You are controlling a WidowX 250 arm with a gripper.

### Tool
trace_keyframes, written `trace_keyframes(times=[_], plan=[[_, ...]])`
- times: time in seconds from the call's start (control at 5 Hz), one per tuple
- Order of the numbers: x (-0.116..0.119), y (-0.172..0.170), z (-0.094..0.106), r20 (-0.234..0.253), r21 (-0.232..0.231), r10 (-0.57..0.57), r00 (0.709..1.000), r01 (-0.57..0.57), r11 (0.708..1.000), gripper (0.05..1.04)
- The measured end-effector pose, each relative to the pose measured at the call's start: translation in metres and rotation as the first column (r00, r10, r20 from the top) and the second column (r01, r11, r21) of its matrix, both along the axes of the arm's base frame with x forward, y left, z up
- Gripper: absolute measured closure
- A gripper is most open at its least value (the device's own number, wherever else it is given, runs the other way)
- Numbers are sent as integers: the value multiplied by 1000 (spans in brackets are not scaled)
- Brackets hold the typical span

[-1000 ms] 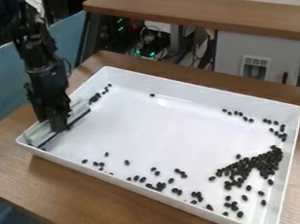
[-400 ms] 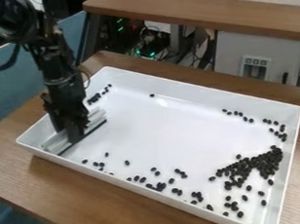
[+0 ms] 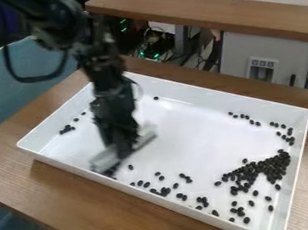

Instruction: Sweep into pile

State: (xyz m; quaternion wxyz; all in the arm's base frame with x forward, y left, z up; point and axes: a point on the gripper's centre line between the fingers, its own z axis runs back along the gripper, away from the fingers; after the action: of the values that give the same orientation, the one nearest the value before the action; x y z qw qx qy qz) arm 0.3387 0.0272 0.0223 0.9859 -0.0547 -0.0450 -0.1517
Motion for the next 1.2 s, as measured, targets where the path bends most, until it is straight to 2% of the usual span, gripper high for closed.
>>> trace_keyframes(times=[0.4,0.6,0.8,1.2], plan=[[9,-85,1,22,5,-97,995,97,995,711],[17,-106,5,34,-31,-116,993,117,993,711],[28,-103,16,56,-98,-53,997,58,993,711],[53,-81,41,69,-73,-3,998,8,997,711]])
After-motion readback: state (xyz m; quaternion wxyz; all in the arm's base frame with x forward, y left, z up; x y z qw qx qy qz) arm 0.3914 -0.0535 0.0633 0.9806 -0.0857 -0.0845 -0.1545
